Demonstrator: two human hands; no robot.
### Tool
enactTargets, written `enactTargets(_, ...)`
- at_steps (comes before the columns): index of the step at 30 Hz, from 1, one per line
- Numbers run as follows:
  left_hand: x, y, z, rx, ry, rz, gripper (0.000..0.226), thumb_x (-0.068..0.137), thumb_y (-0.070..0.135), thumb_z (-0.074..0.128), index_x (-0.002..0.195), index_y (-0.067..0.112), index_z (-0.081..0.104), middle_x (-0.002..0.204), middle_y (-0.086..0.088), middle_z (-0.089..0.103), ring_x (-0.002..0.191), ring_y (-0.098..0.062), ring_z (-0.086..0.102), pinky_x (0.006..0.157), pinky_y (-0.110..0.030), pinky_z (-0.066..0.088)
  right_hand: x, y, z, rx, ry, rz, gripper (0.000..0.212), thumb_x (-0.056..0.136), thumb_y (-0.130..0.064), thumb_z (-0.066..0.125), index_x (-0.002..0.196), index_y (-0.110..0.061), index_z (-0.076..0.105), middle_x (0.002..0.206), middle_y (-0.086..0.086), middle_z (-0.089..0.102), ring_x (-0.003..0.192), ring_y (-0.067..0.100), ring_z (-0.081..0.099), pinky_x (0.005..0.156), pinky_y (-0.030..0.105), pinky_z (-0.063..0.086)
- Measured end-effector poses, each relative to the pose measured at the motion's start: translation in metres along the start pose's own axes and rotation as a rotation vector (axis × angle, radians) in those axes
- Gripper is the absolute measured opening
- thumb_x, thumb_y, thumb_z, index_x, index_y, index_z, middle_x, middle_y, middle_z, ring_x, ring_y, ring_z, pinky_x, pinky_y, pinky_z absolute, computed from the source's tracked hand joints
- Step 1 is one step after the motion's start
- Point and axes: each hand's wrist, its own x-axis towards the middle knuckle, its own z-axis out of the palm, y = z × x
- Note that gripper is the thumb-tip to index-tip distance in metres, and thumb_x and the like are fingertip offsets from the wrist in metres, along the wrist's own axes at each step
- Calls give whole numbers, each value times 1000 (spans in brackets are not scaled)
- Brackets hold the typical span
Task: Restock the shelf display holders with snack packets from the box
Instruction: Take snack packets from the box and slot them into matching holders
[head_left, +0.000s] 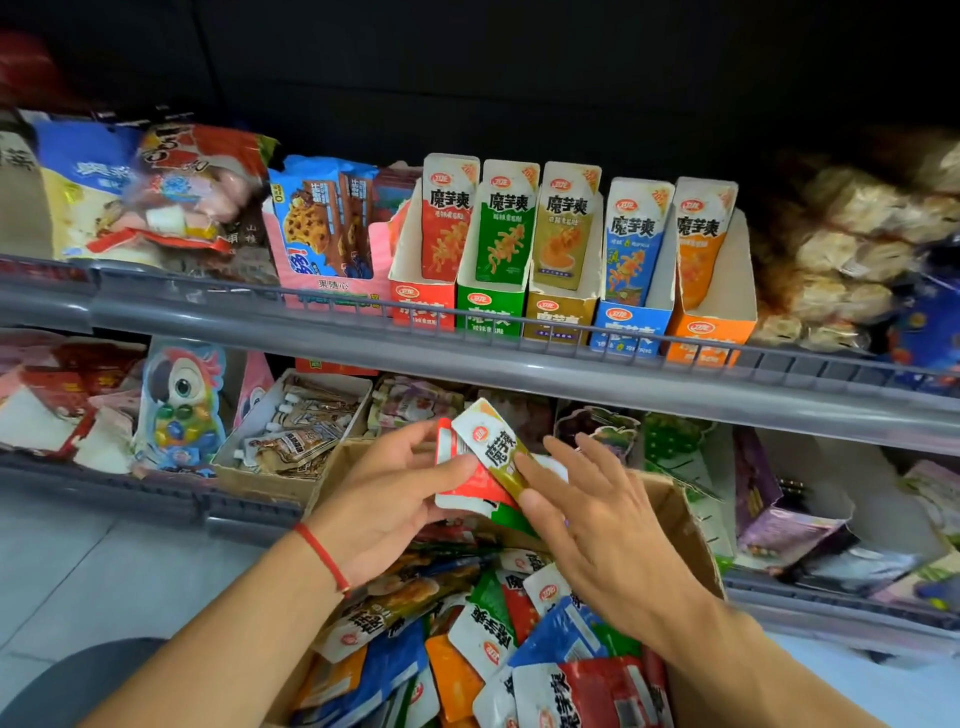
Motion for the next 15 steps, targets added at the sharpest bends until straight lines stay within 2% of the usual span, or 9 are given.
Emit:
enactTargets(2, -3, 0, 2, 82, -47, -6, 40, 90, -4, 65, 128, 7, 60, 113, -17, 75, 107, -34, 72, 93, -47, 58, 8, 0, -6, 112, 110, 29, 47, 99, -64, 36, 133, -38, 56, 156, -9, 42, 148, 15, 32, 120, 44, 33)
enactTargets(4, -4, 2, 4, 161, -95, -9, 38, 90, -5, 66, 125, 10, 62, 111, -16, 76, 106, -33, 72, 93, -44, 58, 18, 3, -11, 296, 105, 55, 35, 94, -49, 65, 124, -36, 53, 138, -18, 54, 124, 0, 53, 102, 23, 46)
enactTargets(5, -4, 3, 3, 205, -112, -8, 37, 90, -5, 67, 123, 10, 63, 110, -16, 76, 105, -32, 72, 90, -41, 59, 22, 3, -15, 364, 48, 52, 48, 91, -42, 73, 130, -41, 45, 129, -25, 54, 111, -6, 56, 90, 13, 46)
enactTargets(6, -4, 5, 3, 246, -128, -4, 37, 89, -5, 68, 122, 10, 64, 109, -16, 76, 105, -32, 72, 89, -39, 59, 27, 3, -20, 395, -24, 48, 66, 89, -37, 77, 139, -46, 36, 123, -29, 53, 103, -9, 57, 84, 10, 46)
enactTargets(8, -2, 8, 1, 311, -139, 12, 36, 89, -5, 70, 121, 11, 66, 109, -16, 76, 105, -32, 72, 92, -41, 58, 35, 6, -32, 374, -131, 31, 93, 85, -34, 82, 150, -57, 18, 118, -23, 56, 98, -5, 58, 88, 18, 50)
enactTargets(9, -2, 9, 0, 334, -128, 24, 35, 88, -5, 70, 119, 11, 67, 107, -15, 76, 104, -31, 72, 93, -42, 58, 40, 9, -38, 346, -142, 26, 95, 85, -33, 83, 151, -57, 19, 115, -18, 60, 98, -1, 59, 91, 26, 53)
enactTargets(10, 0, 11, -2, 348, -107, 36, 33, 88, -5, 71, 116, 12, 68, 105, -14, 77, 103, -30, 73, 93, -41, 58, 46, 11, -45, 328, -142, 30, 87, 84, -32, 83, 149, -52, 28, 111, -15, 63, 96, 2, 63, 91, 32, 56)
enactTargets(12, 2, 14, -6, 364, -55, 50, 31, 89, -5, 70, 115, 12, 68, 100, -10, 78, 97, -26, 74, 88, -36, 60, 57, 14, -60, 387, -141, 68, 60, 87, -28, 81, 135, -36, 46, 104, -8, 70, 84, 9, 72, 76, 41, 62)
enactTargets(15, 4, 22, -16, 360, 22, 75, 31, 90, -4, 70, 115, 14, 69, 96, -6, 79, 94, -23, 75, 84, -32, 59, 77, 20, -94, 496, -55, 114, 34, 90, -24, 77, 114, -22, 54, 98, 4, 73, 75, 23, 76, 59, 46, 63)
